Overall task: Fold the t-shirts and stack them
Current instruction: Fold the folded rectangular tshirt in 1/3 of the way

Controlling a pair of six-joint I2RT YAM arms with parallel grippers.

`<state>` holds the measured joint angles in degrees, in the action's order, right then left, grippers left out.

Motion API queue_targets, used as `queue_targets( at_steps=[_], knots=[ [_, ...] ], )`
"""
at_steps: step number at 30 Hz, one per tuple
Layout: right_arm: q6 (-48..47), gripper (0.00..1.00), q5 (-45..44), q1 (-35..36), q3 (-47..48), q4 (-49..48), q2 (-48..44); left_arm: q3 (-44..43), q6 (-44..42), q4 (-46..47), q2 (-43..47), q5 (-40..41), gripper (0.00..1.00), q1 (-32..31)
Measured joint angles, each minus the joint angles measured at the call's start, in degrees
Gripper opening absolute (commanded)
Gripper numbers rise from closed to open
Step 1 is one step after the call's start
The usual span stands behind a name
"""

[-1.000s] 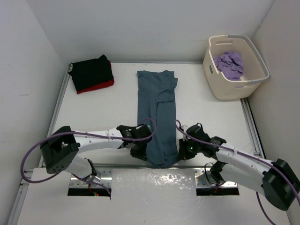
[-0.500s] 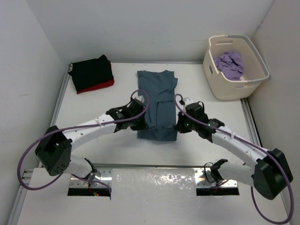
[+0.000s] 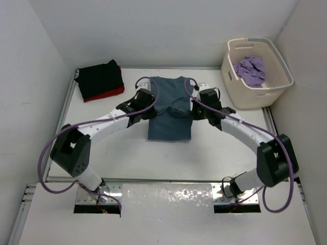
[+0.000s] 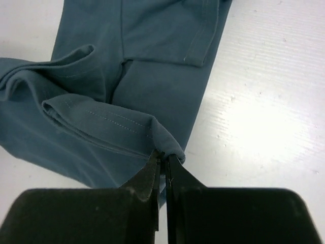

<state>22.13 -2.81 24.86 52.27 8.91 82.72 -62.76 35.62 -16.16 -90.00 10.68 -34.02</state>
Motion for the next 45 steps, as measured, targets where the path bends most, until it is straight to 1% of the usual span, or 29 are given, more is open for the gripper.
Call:
queue_targets(
  at_steps=[6,14,22,23,25,26,28,29,30,31,32,33,34,36,37,38,39,40,41,42,43,44,45],
  knots=[
    [-0.81,0.0,1.6,-1.64,4.61,-1.81,8.15,-2.43,-1.51,1.4,-6.01,-0.94,0.0,3.04],
    [-1.44,0.0,2.14,-3.5,9.7,-3.76,16.24,-7.26,-3.08,2.93,-13.29,-3.06,0.0,4.26],
    [-1.4,0.0,2.4,-4.85,17.0,-2.91,23.69,-11.96,-4.33,2.91,-19.1,-5.66,0.0,6.45],
    [-1.36,0.01,2.36,-4.9,17.66,-2.49,24.28,-12.72,-4.44,2.86,-19.8,-5.86,0.0,6.58],
    [-1.16,0.06,2.23,-4.98,18.64,-1.81,25.16,-14.38,-4.66,2.82,-21.46,-6.23,0.01,6.78],
    [-1.03,0.09,2.12,-5.03,19.5,-1.07,25.92,-15.1,-4.76,2.78,-22.25,-6.49,0.08,6.8],
    [-0.59,0.15,1.79,-5.16,20.72,-0.31,27.04,-15.82,-5.01,2.43,-23.23,-6.69,0.14,6.8],
    [-0.35,0.2,1.64,-5.25,21.29,0.07,27.63,-16.11,-5.16,2.14,-23.63,-6.69,0.26,6.82],
    [0.04,0.38,1.42,-5.33,21.88,0.48,28.22,-16.2,-5.35,1.95,-23.85,-6.71,0.31,6.86],
    [0.35,0.49,1.25,-5.46,22.36,0.76,28.79,-16.33,-5.31,1.53,-24.06,-6.75,0.45,6.99],
    [0.72,0.54,1.14,-5.6,22.67,0.9,29.22,-16.55,-5.46,1.31,-24.28,-6.78,0.52,7.13],
    [0.72,0.57,0.94,-5.66,23.04,1.38,29.57,-16.81,-5.44,1.03,-24.5,-6.8,0.56,7.23],
    [0.55,0.59,0.94,-5.68,23.41,1.84,29.79,-17.09,-5.18,0.79,-24.7,-6.73,0.57,7.43],
    [0.31,0.6,0.92,-5.75,23.89,2.45,29.86,-17.97,-5.38,-0.26,-24.81,-6.64,0.6,7.82],
    [0.2,0.63,0.94,-5.79,24.09,2.47,29.77,-18.56,-5.44,-0.63,-24.81,-6.49,0.74,7.96],
    [0.07,0.64,1.14,-5.9,24.15,2.36,29.62,-19.21,-5.86,-0.76,-24.81,-6.25,0.84,8.09],
    [-0.15,0.65,1.33,-5.95,24.15,2.4,29.35,-19.8,-5.79,-0.79,-24.81,-6.05,0.96,8.15],
    [-0.46,0.66,1.73,-5.95,24.02,2.36,28.96,-20.22,-5.84,-0.59,-24.68,-5.79,1.0,8.15],
    [-0.7,0.67,2.1,-5.95,23.56,2.23,28.2,-20.37,-5.84,-0.5,-24.37,-5.66,1.0,8.17],
    [-1.01,0.72,2.58,-5.95,22.58,1.9,27.06,-20.37,-5.86,-0.57,-23.96,-5.55,1.0,8.17],
    [-1.14,0.82,3.15,-5.95,21.22,1.9,25.49,-20.28,-5.88,-0.74,-23.34,-5.55,1.0,8.17],
    [-1.16,0.95,3.48,-5.95,19.65,1.66,23.85,-19.76,-5.86,-0.63,-22.64,-5.55,1.0,8.17],
    [-1.4,0.99,4.11,-5.95,17.38,1.16,21.73,-18.56,-5.81,-0.35,-21.42,-5.53,1.0,8.17]
  ],
)
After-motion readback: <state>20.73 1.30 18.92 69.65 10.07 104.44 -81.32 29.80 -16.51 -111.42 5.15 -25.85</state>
